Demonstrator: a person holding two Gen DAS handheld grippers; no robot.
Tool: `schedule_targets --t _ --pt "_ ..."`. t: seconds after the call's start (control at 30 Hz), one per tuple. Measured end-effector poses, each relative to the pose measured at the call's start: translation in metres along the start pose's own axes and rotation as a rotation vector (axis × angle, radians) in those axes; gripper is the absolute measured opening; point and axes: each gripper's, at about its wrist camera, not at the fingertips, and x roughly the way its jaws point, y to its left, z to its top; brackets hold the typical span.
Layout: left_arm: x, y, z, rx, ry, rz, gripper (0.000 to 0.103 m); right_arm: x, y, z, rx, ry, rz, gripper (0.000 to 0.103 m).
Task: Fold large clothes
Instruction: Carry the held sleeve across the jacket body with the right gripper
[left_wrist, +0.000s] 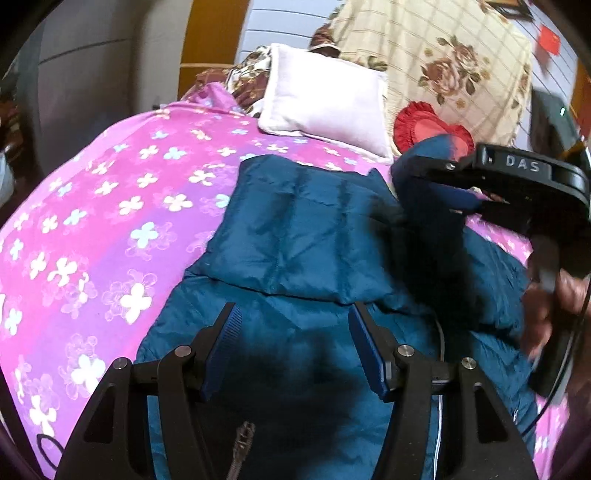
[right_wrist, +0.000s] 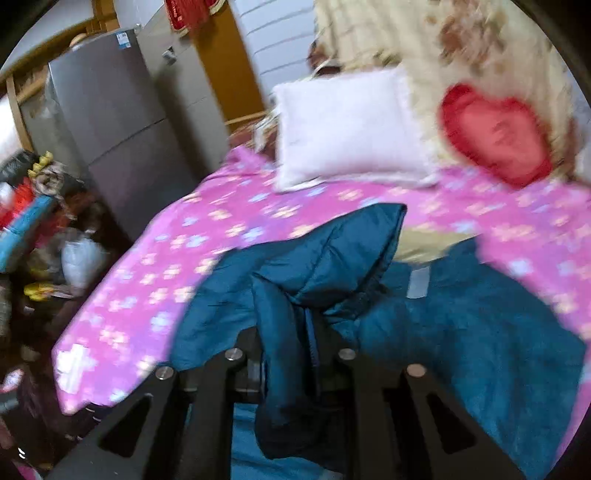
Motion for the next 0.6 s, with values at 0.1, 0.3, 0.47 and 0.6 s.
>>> schedule_targets --t 0.1,0.3,0.47,0.6 --pt "0.002 0.007 0.003 -0.027 0.004 -0.016 0.042 0.022 0.001 -0.009 0.103 0.026 0.158 0.056" --pt "0.005 0.008 0.004 -0.059 0.001 -0.046 0.042 -0.003 -0.002 -0.018 0.045 -0.003 0.114 0.058" --pt "0.012 -0.005 0.004 -0.057 0.006 -0.109 0.042 -0.043 -0.034 -0.037 0.028 -0.015 0.016 0.068" --pt "0.017 -0.019 0.016 -0.055 0.012 -0.16 0.042 -0.077 -0.069 -0.062 0.062 -0.003 -0.03 0.069"
